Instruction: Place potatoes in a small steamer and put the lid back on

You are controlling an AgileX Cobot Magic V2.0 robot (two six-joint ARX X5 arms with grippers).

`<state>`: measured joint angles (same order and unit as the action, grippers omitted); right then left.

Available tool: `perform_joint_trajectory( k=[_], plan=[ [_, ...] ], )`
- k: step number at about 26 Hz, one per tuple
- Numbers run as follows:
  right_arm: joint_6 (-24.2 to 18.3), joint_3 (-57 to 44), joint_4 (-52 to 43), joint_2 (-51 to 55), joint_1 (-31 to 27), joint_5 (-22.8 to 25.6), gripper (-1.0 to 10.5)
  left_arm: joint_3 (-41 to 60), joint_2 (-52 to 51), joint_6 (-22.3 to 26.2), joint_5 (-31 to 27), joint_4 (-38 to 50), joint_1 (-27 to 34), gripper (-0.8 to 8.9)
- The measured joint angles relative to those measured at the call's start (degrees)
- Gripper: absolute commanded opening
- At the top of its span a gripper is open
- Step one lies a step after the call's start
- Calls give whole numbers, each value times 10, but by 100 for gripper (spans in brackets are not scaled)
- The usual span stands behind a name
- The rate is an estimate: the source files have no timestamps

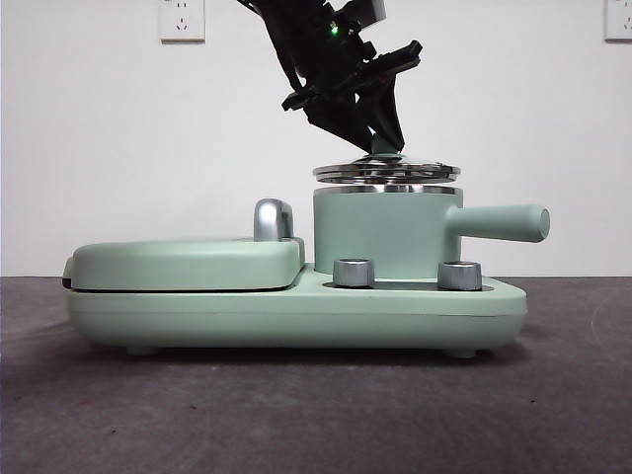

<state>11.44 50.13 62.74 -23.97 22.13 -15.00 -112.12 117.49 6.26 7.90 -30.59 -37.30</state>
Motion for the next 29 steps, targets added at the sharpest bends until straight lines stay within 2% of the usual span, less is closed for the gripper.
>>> perform_joint_trajectory(
  k=[24, 29],
  plan=[
    [0, 0, 0, 0, 0, 0, 335, -1, 14, 1, 13, -11, 0, 41],
    [0, 0, 0, 0, 0, 0, 335, -4, 15, -22, 15, -18, 0, 304]
  ],
)
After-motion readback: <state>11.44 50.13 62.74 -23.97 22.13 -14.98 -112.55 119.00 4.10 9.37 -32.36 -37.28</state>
